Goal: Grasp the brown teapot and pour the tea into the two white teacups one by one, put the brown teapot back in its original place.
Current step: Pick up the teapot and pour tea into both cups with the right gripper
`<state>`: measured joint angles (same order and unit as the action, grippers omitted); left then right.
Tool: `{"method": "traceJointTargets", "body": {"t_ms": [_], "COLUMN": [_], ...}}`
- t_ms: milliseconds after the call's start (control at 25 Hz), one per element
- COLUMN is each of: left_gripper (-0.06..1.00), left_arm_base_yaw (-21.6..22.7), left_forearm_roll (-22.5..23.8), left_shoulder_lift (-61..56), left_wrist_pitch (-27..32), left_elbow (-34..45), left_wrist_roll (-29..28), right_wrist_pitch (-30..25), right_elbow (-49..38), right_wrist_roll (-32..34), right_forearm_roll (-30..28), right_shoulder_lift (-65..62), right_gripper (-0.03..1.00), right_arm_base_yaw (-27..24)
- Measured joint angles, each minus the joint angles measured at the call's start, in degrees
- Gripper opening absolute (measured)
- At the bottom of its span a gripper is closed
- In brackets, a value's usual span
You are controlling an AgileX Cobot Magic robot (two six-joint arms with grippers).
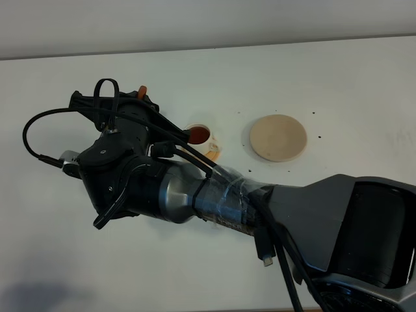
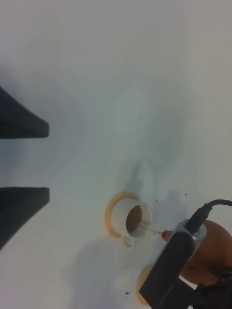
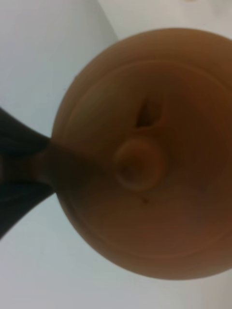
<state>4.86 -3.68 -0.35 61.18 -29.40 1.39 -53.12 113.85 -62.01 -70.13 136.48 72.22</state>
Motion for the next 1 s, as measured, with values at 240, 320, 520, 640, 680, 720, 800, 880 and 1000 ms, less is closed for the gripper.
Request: {"method": "traceJointTargets", "body": {"t_ms": [240, 320, 520, 640, 680, 720, 800, 880, 1000], "left_gripper": [0.25, 0.25, 0.25, 0.25, 0.25, 0.25, 0.25, 0.25, 0.25], "left_arm_base_yaw": [0.0, 0.0, 0.0, 0.0, 0.0, 0.0, 0.0, 0.0, 0.0], "left_forearm_roll": [0.0, 0.0, 0.0, 0.0, 0.0, 0.0, 0.0, 0.0, 0.0], "left_shoulder_lift": [0.0, 0.0, 0.0, 0.0, 0.0, 0.0, 0.0, 0.0, 0.0], "left_wrist_pitch": [0.0, 0.0, 0.0, 0.0, 0.0, 0.0, 0.0, 0.0, 0.0], "left_elbow": [0.0, 0.0, 0.0, 0.0, 0.0, 0.0, 0.0, 0.0, 0.0], "left_wrist_roll": [0.0, 0.0, 0.0, 0.0, 0.0, 0.0, 0.0, 0.0, 0.0], "right_wrist_pitch": [0.1, 0.1, 0.1, 0.1, 0.1, 0.1, 0.1, 0.1, -0.1], "right_elbow": [0.0, 0.0, 0.0, 0.0, 0.0, 0.0, 0.0, 0.0, 0.0], "right_wrist_roll": [0.0, -0.1, -0.1, -0.1, -0.1, -0.1, -0.1, -0.1, -0.1], "right_forearm_roll": [-0.4, -0.4, -0.5, -0.5, -0.5, -0.5, -0.5, -0.4, -0.5], "right_shoulder_lift": [0.0, 0.0, 0.0, 0.0, 0.0, 0.0, 0.0, 0.0, 0.0], "right_gripper": [0.09, 0.09, 0.09, 0.09, 0.09, 0.09, 0.09, 0.09, 0.09], "right_arm_base_yaw": [0.0, 0.0, 0.0, 0.1, 0.1, 0.1, 0.4, 0.5, 0.5]}}
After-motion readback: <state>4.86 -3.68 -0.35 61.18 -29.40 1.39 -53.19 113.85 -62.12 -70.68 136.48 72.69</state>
